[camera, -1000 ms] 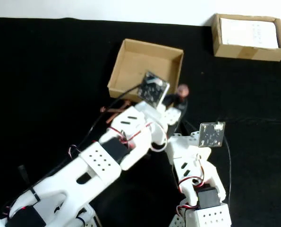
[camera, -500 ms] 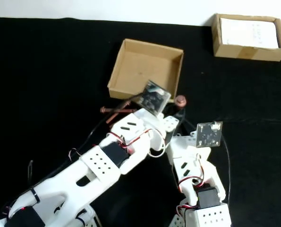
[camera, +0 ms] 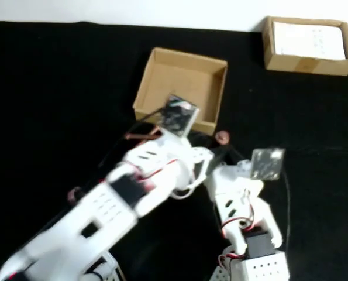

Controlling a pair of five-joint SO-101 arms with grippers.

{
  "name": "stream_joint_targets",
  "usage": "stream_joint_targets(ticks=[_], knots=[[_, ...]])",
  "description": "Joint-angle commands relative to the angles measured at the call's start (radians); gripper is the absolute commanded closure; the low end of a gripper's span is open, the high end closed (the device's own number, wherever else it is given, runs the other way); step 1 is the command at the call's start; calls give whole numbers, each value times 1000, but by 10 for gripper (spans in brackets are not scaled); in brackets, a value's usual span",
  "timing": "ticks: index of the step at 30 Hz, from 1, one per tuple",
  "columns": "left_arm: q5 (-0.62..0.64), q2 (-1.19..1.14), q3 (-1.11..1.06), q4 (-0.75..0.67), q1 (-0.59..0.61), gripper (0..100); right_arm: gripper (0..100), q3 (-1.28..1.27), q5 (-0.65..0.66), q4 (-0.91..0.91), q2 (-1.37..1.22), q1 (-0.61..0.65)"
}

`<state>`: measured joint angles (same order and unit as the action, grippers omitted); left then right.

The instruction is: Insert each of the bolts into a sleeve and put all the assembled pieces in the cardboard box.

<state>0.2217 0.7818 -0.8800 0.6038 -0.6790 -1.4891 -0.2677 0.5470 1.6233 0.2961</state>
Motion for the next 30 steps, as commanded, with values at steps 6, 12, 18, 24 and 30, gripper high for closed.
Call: stream_joint_targets(ticks=[6, 12, 18, 24, 30], knots=[[-3, 378, 1, 253, 136, 992, 991, 555, -78, 62, -518, -76], [-8, 671, -82, 273, 371, 992, 991, 809, -77, 64, -806, -76], [-3, 978, -338, 273, 673, 992, 991, 1144, -18, 133, -1158, -73], [-2, 1024, -530, 249, 909, 992, 991, 1561, 233, 295, -1564, -21], [46, 1030, -739, 58, 1041, 992, 991, 1933, 574, 417, -1900, 25]])
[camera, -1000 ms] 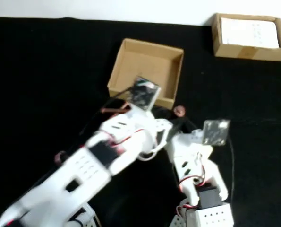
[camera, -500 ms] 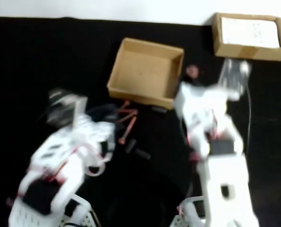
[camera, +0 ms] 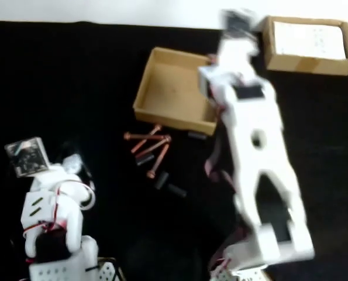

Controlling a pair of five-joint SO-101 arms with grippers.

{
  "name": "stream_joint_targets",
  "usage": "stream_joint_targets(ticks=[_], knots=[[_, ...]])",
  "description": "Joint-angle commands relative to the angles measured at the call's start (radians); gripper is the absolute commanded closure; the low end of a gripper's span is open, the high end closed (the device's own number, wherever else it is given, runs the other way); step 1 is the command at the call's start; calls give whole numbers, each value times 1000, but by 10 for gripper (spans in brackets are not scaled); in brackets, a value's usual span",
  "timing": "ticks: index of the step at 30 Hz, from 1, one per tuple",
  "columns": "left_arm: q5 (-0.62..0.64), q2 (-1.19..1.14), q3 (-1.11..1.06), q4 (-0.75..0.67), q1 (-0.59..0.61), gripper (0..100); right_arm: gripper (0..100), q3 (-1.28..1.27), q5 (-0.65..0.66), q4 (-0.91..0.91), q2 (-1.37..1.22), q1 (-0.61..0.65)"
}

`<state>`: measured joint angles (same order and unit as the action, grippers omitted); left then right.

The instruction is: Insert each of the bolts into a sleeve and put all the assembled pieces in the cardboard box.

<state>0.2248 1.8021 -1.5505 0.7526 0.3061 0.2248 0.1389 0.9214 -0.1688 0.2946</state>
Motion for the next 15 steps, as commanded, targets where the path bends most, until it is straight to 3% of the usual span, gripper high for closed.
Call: stream_joint_targets(ticks=[1, 3, 8, 15], knots=[[69, 10, -108, -112, 74, 992, 991, 265, 235, 58, -156, 38], [118, 7, -150, -130, 99, 992, 991, 343, 362, 73, -248, 51], [249, 8, -145, 20, 101, 991, 991, 417, 575, 73, -441, 71], [236, 10, -145, 25, 70, 991, 959, 421, 680, 140, -564, 74]])
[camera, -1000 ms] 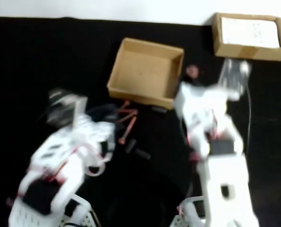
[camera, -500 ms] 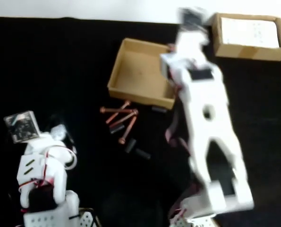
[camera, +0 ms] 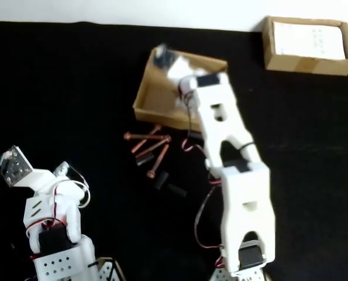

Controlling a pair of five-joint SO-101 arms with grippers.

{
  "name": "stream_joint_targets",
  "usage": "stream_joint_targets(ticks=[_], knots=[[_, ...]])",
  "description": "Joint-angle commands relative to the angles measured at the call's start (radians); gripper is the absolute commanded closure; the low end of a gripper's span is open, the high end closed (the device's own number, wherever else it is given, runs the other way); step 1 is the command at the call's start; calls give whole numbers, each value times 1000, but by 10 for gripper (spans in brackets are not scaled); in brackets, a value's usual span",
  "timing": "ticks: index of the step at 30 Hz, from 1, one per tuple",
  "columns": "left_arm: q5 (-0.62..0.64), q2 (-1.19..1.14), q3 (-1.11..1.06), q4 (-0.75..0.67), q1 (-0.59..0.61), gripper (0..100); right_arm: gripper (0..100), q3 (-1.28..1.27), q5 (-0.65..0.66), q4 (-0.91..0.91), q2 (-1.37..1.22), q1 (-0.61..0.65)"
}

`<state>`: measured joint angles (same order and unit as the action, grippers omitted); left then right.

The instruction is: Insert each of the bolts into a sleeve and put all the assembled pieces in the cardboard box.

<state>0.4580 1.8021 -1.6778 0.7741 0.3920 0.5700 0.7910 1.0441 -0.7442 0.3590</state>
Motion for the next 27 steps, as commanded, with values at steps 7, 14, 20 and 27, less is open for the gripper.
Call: stream_joint_targets(ticks=[7, 14, 20, 27], knots=[[3, 10, -18, 3, -16, 991, 769, 76, -64, 136, 105, 21], [3, 8, -18, 3, -16, 990, 821, 67, -261, 501, 323, 30], [3, 8, -18, 3, -16, 990, 821, 8, -276, 719, 407, 51], [3, 8, -18, 5, -12, 990, 821, -234, -104, 608, 418, 61]])
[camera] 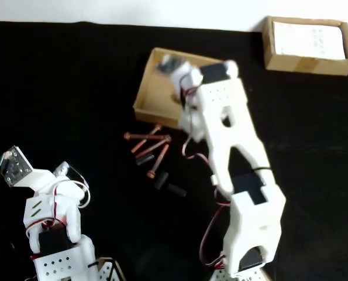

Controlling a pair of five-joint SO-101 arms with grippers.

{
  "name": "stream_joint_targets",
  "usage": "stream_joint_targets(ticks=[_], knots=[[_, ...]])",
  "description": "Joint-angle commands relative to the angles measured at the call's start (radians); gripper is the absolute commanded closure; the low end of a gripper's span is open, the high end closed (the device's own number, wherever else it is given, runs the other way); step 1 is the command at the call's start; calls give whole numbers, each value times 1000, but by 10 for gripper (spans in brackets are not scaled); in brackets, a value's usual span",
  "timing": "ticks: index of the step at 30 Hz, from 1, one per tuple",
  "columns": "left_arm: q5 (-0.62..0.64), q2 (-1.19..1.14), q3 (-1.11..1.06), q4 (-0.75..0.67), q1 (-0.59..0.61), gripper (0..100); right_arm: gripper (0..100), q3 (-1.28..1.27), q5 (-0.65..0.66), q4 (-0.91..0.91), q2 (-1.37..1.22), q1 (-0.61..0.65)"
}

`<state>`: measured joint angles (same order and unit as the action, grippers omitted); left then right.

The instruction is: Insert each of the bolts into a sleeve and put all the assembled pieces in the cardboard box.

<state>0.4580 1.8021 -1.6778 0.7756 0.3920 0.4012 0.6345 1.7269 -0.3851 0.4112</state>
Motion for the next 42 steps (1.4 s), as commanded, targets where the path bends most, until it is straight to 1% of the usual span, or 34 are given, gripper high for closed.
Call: stream_joint_targets(ticks=[1, 6, 10, 16, 21, 27, 29, 31, 32, 33, 35, 38, 39, 42], knots=[[3, 8, -18, 3, -12, 990, 821, -91, 58, -124, 59, 8], [3, 8, -18, 5, -12, 990, 821, -194, 63, -335, 58, 13], [3, 8, -18, 5, -12, 990, 821, -223, 64, -427, 18, 12], [2, 10, -18, 5, -5, 990, 821, -107, 66, -435, -127, -16], [2, 13, -18, 3, 12, 990, 821, 22, 147, -435, -282, -73], [2, 15, -18, 2, 16, 990, 827, 166, 143, -426, -463, -114], [2, 15, -18, 2, 16, 990, 875, 194, 143, -394, -490, -122], [2, 15, -18, 2, 16, 990, 985, 222, 141, -352, -495, -120], [2, 15, -18, 2, 16, 990, 994, 246, 140, -326, -493, -120], [2, 15, -18, 2, 16, 990, 978, 280, 140, -291, -493, -120], [2, 15, -18, 2, 16, 990, 995, 389, 140, -188, -484, -120], [2, 12, -18, 2, 13, 990, 991, 584, 127, -16, -449, -117], [2, 12, -18, 2, 13, 990, 991, 651, 97, 28, -435, -116], [2, 10, -18, 2, 13, 990, 991, 802, -58, 38, -374, -122]])
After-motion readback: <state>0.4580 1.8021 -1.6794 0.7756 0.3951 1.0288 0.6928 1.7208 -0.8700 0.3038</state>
